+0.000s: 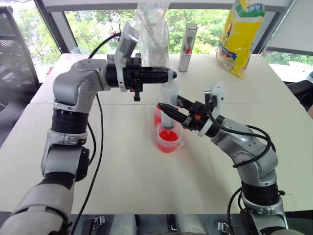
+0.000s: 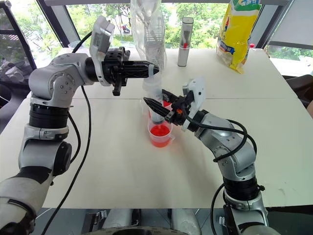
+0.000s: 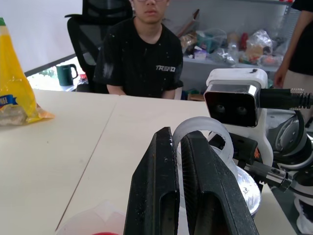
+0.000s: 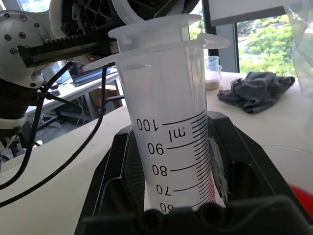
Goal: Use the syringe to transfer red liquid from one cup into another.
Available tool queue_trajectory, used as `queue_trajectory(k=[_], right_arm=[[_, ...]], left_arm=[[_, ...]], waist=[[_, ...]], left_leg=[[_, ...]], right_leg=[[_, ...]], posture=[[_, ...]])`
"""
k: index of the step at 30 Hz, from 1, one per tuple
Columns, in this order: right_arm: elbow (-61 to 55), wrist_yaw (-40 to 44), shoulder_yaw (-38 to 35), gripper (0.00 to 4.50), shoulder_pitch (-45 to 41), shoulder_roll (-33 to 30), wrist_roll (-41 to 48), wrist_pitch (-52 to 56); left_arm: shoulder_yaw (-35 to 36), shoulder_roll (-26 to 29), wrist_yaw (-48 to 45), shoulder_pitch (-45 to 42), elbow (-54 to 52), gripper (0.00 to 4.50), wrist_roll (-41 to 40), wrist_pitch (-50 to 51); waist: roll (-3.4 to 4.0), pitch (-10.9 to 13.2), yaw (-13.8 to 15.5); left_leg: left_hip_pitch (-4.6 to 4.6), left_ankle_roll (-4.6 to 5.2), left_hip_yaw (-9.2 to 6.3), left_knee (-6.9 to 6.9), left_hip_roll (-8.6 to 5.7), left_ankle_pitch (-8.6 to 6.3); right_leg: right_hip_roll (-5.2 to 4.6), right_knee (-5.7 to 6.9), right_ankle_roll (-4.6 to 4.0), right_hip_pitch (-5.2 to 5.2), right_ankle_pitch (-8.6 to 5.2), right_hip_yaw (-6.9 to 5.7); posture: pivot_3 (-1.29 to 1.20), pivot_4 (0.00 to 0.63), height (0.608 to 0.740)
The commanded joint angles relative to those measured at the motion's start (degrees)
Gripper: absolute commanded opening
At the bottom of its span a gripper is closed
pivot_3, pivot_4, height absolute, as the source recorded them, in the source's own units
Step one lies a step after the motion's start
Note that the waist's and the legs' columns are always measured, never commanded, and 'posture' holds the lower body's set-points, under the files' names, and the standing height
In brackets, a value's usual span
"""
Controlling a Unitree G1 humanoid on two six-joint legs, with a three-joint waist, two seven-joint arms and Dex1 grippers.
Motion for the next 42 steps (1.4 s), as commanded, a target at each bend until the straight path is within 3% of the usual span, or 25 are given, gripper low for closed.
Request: queue_trajectory(k=[1,8,11,18,24,31,35,42], right_arm=[[-4.17,-1.54,-2.84,1.43,-3.95,0.74,2.65,-1.48],[-4.6,-1.41,-3.13,1.43,-3.38,-0.1,3.37,-0.66],[-4.79,-1.6,-3.35,1.43,-3.14,-0.39,3.77,-0.29],[-5.29,-1.97,-3.62,1.43,-2.82,-1.2,5.01,0.67],[-5.71,-2.18,-3.94,1.43,-2.6,-2.13,5.89,1.14],[-4.98,-1.96,-4.88,1.43,-3.27,-3.46,6.53,1.55],[-3.07,-2.92,-6.73,1.43,-7.83,-5.05,9.69,5.61],[14.87,-11.61,-14.13,1.43,-27.97,-11.3,17.66,28.37]], left_arm=[[-5.25,-1.8,-2.49,0.71,-3.43,0.07,-0.32,0.08],[-3.88,-1.56,-2.16,-0.52,-2.02,0.07,0.08,-0.56],[-3.11,-1.39,-1.88,-0.54,-1.56,0.96,-0.46,0.41],[-0.28,0.49,-0.65,-0.59,-0.49,4.05,-0.06,-1.17],[3.7,5.57,0.62,-0.35,0.97,4.05,-0.44,-1.33],[8.6,16.31,2.05,3.62,3.63,4.05,0.55,-2.96],[9.65,16.0,3.93,7.96,-1.34,4.05,-1.5,-1.28],[9.9,12.67,8.41,12.17,-7.2,4.05,-3.82,-0.03]], waist=[[0.0,0.0,-0.02],[0.0,0.0,-0.01],[0.0,0.0,0.03],[0.0,0.0,-0.06],[0.0,0.0,-0.21],[0.0,0.0,-0.42],[0.0,0.0,0.19],[-0.04,-0.02,0.12]], left_leg=[[0.0,0.0,0.0,0.0,0.0,0.0],[0.0,0.0,0.0,0.0,0.0,0.0],[0.0,0.0,0.0,0.0,0.0,0.0],[0.0,0.0,-0.01,0.0,0.0,0.0],[-0.01,0.0,0.0,-0.01,0.0,0.0],[0.03,0.0,-0.02,-0.05,0.06,0.0],[0.0,0.0,0.02,-0.01,0.04,0.0],[-0.06,0.01,0.01,0.04,0.04,0.0]], right_leg=[[0.0,0.0,0.0,0.0,0.0,0.0],[0.0,0.0,0.0,0.0,0.0,0.0],[0.0,0.0,0.0,0.0,0.0,0.0],[0.01,0.0,0.0,0.0,0.0,0.0],[0.0,0.0,0.0,-0.01,0.0,0.0],[0.04,0.02,-0.01,-0.02,0.0,0.0],[-0.05,0.0,-0.01,-0.01,0.0,0.0],[-0.13,0.01,-0.01,0.0,0.0,0.02]], posture=[[0.0,0.15,0.74],[0.0,0.15,0.74],[0.0,0.15,0.74],[0.0,0.15,0.74],[0.0,0.15,0.74],[0.0,0.15,0.74],[0.0,0.15,0.74],[0.0,0.15,0.74]])
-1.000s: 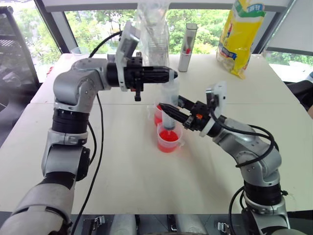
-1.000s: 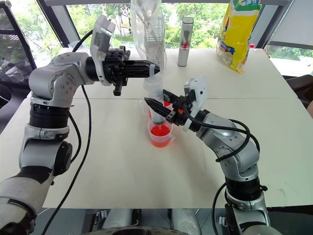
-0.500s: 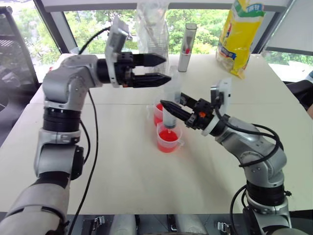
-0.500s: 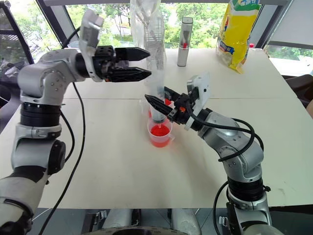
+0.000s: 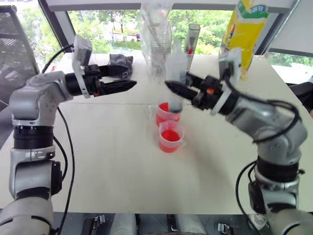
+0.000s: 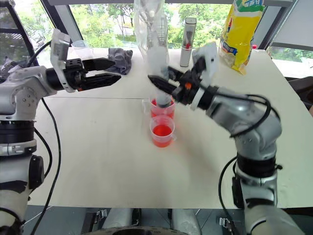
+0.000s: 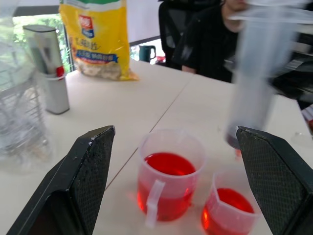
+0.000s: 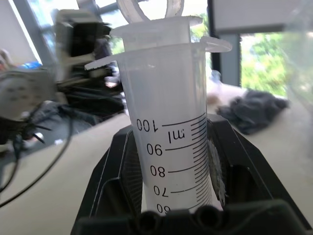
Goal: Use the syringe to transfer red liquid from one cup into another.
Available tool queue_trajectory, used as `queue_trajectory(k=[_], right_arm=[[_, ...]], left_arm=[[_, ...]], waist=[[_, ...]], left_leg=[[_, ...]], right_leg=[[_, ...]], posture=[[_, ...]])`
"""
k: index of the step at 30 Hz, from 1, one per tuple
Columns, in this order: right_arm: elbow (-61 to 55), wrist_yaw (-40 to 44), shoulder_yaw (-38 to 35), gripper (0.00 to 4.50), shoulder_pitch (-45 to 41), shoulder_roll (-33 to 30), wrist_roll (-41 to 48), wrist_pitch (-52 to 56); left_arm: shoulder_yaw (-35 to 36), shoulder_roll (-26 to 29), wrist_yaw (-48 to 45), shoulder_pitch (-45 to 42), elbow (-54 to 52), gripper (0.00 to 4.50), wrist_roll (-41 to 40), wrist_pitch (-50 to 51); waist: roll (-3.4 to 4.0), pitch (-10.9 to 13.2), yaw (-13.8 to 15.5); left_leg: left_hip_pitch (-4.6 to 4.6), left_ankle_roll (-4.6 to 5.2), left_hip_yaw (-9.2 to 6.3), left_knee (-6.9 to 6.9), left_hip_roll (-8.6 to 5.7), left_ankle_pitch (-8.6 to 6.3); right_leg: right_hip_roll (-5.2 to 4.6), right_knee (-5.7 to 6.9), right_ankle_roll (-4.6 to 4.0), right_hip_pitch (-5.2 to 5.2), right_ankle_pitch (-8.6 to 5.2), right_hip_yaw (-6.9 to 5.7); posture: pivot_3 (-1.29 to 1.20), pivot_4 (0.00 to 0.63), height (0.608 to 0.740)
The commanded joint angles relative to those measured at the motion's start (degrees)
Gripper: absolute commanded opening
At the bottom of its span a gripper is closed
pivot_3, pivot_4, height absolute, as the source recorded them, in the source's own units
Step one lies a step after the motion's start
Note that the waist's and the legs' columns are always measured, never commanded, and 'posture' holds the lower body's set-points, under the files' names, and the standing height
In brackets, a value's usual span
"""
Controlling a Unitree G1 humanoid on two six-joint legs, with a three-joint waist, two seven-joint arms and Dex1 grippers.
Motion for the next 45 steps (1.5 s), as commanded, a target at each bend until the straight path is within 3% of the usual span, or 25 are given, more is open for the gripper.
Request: queue_trajectory(k=[1,4,8,16,27,33,39,45], right_arm=[[12.48,-4.35,-6.7,1.43,-11.19,-2.33,4.48,12.57],[23.48,-6.35,-7.33,1.43,-19.92,-4.35,2.67,22.66],[36.63,-6.02,3.35,1.43,-24.72,-9.03,-6.44,29.52],[45.28,-0.08,15.93,1.43,-18.96,-10.85,-14.89,29.09],[51.31,4.37,20.29,1.43,-14.19,-8.82,-23.39,24.14],[50.0,5.34,18.57,4.32,-13.7,-8.02,-24.89,24.84],[38.06,8.57,18.85,4.47,-11.39,-12.12,-23.79,25.94],[17.04,16.88,16.06,4.47,-7.92,-23.96,-17.57,27.62]], left_arm=[[0.74,-0.54,1.8,1.17,-3.78,4.05,-1.35,-0.24],[0.67,-1.32,2.77,2.3,-4.94,4.05,-1.84,-0.09],[0.64,-2.31,4.07,4.67,-6.88,4.05,-2.5,-0.4],[0.65,-2.4,5.78,7.55,-10.87,4.05,-3.47,0.35],[-2.06,0.96,5.24,13.47,-17.19,4.05,-3.37,0.66],[-5.24,3.51,3.99,16.93,-19.07,4.07,-0.18,-1.94],[-5.24,4.53,3.54,18.54,-21.04,4.07,-1.2,-1.49],[-3.07,6.58,3.38,19.71,-22.69,4.07,-4.24,0.86]], waist=[[0.02,0.01,-0.16],[0.05,0.02,-0.34],[0.03,0.0,-0.34],[0.05,0.01,-0.26],[0.07,0.02,-0.43],[0.07,0.02,-0.4],[0.1,0.04,-0.08],[0.12,0.05,-0.07]], left_leg=[[0.02,0.0,0.02,0.0,-0.01,0.0],[0.04,0.0,0.04,-0.12,0.0,0.0],[0.01,0.02,0.04,-0.26,0.03,-0.01],[-0.12,0.03,0.05,-0.2,-0.03,-0.01],[-0.07,0.03,0.05,-0.19,-0.01,-0.02],[-0.03,0.03,0.04,-0.2,-0.01,-0.02],[-0.06,0.03,0.04,-0.19,-0.02,-0.02],[-0.07,0.04,0.01,-0.25,-0.01,-0.03]], right_leg=[[0.01,0.01,0.0,-0.02,0.0,0.01],[0.03,0.01,-0.02,-0.09,0.0,0.07],[0.06,-0.11,-0.03,-0.16,-0.01,0.1],[0.05,-0.2,-0.01,-0.18,0.0,0.12],[0.1,-0.18,-0.01,-0.15,0.0,0.12],[0.09,-0.18,-0.01,-0.11,0.0,0.11],[0.07,-0.21,-0.01,-0.12,0.0,0.11],[0.07,-0.24,0.0,-0.14,0.0,0.1]], posture=[[0.0,0.15,0.74],[0.0,0.15,0.74],[0.0,0.15,0.74],[0.0,0.15,0.74],[0.0,0.15,0.74],[0.0,0.15,0.74],[0.0,0.15,0.74],[0.0,0.15,0.74]])
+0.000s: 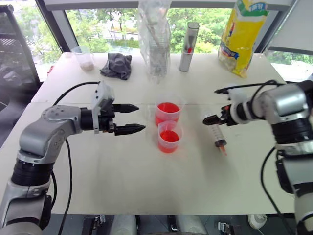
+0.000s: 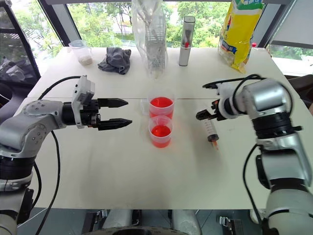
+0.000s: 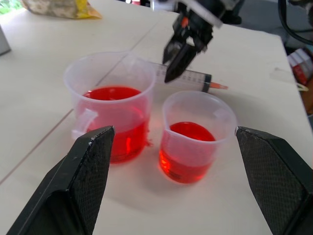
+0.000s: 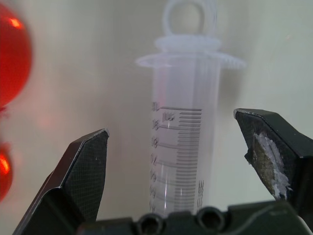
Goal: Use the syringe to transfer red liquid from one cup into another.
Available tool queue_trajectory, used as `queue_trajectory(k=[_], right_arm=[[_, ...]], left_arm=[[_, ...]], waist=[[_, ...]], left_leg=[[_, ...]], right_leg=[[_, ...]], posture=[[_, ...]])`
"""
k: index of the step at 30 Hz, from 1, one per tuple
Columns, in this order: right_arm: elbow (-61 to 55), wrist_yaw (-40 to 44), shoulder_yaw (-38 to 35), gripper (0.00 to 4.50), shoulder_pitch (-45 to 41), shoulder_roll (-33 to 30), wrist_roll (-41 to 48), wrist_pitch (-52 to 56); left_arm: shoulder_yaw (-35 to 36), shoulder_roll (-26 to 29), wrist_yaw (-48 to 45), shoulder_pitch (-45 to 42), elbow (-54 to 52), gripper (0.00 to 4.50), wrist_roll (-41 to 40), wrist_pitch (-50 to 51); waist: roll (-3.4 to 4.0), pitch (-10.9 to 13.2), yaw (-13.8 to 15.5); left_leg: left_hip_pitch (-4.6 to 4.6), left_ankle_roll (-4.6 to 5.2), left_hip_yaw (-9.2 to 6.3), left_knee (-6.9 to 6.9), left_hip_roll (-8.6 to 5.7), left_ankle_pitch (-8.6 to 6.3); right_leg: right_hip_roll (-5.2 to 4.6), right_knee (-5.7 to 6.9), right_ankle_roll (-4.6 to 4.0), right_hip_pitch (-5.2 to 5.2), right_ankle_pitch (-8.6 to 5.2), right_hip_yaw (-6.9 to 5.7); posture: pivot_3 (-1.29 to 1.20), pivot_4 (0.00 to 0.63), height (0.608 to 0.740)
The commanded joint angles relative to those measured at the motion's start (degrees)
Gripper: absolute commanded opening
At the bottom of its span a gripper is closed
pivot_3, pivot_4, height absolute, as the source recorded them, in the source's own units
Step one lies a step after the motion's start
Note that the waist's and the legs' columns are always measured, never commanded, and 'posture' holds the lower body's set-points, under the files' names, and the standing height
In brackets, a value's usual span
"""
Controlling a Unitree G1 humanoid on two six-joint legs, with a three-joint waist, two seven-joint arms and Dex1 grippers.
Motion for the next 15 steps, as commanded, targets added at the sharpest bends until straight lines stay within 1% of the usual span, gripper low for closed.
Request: queue_trajectory(k=[1,3,5,7,12,13,15], right_arm=[[-11.44,5.75,-3.19,4.47,1.62,-6.2,4.15,-1.73],[-16.92,10.28,-8.4,4.47,2.69,-8.11,9.5,-1.03],[-25.35,18.05,-14.46,4.47,6.57,-13.58,15.5,-3.99],[-30.14,22.59,-19.03,4.47,11.29,-17.68,18.12,-7.31],[-33.9,27.76,-25.99,4.47,24.3,-23.52,16.52,-16.72],[-34.49,28.72,-27.26,4.47,26.46,-24.0,16.49,-18.51],[-35.26,28.9,-28.8,4.47,27.95,-23.69,17.74,-19.99]], left_arm=[[2.92,1.72,-0.15,-0.06,-2.11,4.07,-1.78,0.72],[3.35,2.39,-0.08,0.07,-2.1,4.07,-2.24,1.08],[3.72,3.29,-0.17,-0.04,-1.93,4.07,-2.42,1.28],[4.02,4.14,-0.4,-0.12,-1.66,4.07,-2.5,1.25],[4.07,5.25,-0.85,-0.32,-1.09,4.07,-2.45,0.93],[3.99,5.31,-0.89,-0.38,-1.09,4.07,-2.45,0.94],[3.8,5.39,-0.98,-0.76,-0.9,4.07,-2.56,1.27]], waist=[[-0.01,-0.01,-0.01],[-0.02,0.0,-0.21],[0.0,0.02,-0.11],[0.0,0.02,-0.01],[-0.12,-0.04,0.0],[-0.12,-0.04,-0.07],[-0.11,-0.03,-0.16]], left_leg=[[0.02,0.0,-0.01,0.0,0.0,0.0],[0.07,0.0,-0.01,-0.01,0.0,-0.01],[0.08,0.01,0.0,0.0,0.01,-0.01],[0.1,0.02,-0.06,-0.03,0.01,-0.02],[0.17,0.02,-0.05,0.07,0.01,-0.02],[0.18,0.02,-0.04,0.07,0.01,-0.02],[0.2,0.02,-0.01,0.09,0.01,-0.02]], right_leg=[[0.0,0.0,0.0,0.02,0.0,0.0],[0.0,-0.02,0.0,0.06,-0.01,-0.01],[0.0,-0.02,0.0,0.07,-0.01,0.0],[0.02,-0.02,0.05,0.11,-0.04,-0.04],[-0.04,-0.08,0.05,0.27,-0.04,-0.06],[-0.06,-0.08,0.05,0.28,-0.04,-0.05],[-0.06,-0.06,0.06,0.28,-0.04,-0.02]], posture=[[0.0,0.15,0.74],[0.0,0.15,0.74],[0.0,0.15,0.74],[0.0,0.15,0.74],[0.0,0.15,0.74],[0.0,0.15,0.74],[0.0,0.15,0.74]])
